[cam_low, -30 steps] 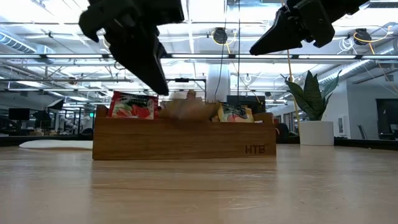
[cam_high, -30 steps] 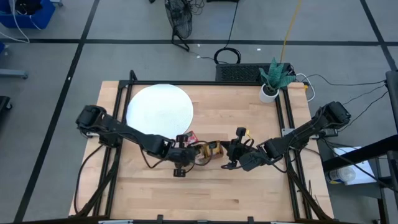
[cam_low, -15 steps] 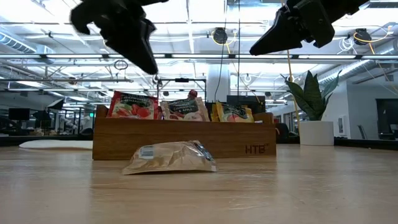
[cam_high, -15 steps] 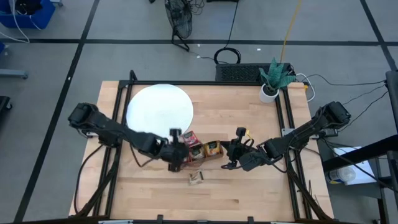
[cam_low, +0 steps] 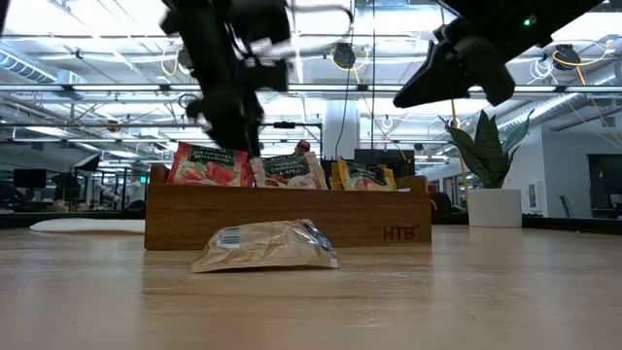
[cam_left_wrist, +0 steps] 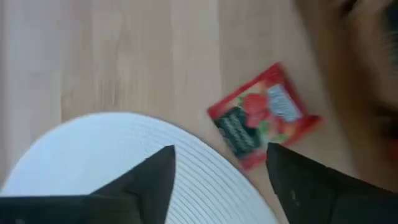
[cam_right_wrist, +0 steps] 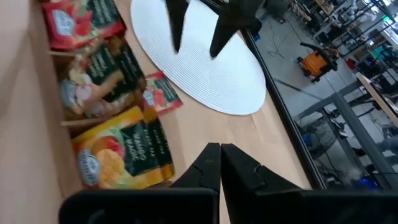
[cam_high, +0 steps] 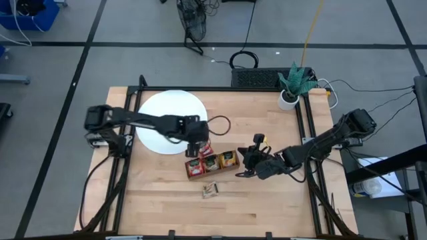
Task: Pick & Place Tea
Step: Put the red tea bag into the left section of the wooden organizer
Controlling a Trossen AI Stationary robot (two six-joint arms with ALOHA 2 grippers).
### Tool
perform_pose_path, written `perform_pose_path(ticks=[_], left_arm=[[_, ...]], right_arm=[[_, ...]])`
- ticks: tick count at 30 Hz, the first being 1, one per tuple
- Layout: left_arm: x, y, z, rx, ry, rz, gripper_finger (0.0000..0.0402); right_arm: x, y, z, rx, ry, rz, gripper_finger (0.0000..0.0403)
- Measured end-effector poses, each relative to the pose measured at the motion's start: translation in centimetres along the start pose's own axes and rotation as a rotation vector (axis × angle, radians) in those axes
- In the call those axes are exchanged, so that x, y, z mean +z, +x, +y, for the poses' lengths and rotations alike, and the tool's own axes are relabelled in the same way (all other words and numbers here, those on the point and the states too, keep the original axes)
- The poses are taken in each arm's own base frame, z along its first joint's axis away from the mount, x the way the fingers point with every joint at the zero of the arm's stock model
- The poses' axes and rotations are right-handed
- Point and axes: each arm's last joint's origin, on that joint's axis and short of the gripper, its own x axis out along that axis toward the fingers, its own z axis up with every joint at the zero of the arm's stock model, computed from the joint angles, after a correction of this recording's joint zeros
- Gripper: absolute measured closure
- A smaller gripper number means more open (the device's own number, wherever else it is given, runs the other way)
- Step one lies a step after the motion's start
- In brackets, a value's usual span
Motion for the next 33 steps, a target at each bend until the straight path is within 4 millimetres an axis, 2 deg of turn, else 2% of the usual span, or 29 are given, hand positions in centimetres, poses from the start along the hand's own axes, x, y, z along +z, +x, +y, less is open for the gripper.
perform_pose_path(ticks=[5, 7, 13, 20, 25, 31, 33], left_arm=[[-0.6, 4.7, 1.5, -0.032, 0.078, 0.095, 0.0117], [-0.8, 6.0, 1.9, -0.089, 0.083, 0.090, 0.0111], [-1.4, 8.4, 2.0, -0.262, 0.082, 0.101, 0.0121], [-1.3, 10.3, 2.0, -0.275, 0.132, 0.075, 0.0152], [-0.8, 10.3, 2.1, -0.251, 0.148, 0.011, 0.0217], [-0.2, 9.8, 2.1, -0.230, 0.210, -0.042, 0.0372], [-0.1, 9.9, 2.4, -0.205, 0.204, -0.056, 0.0390]], right_arm=[[-0.4, 0.8, -0.7, -0.027, 0.019, 0.022, 0.0403], [-0.8, 1.2, -0.9, -0.040, 0.016, 0.040, 0.0403], [-1.9, 2.4, -2.0, -0.085, 0.047, 0.088, 0.0403], [-3.1, 3.3, -2.8, -0.123, 0.091, 0.133, 0.0403], [-3.2, 3.4, -2.9, -0.128, 0.094, 0.138, 0.0403], [-3.2, 3.4, -2.9, -0.127, 0.094, 0.138, 0.0403], [-3.2, 3.4, -2.9, -0.127, 0.094, 0.138, 0.0403]])
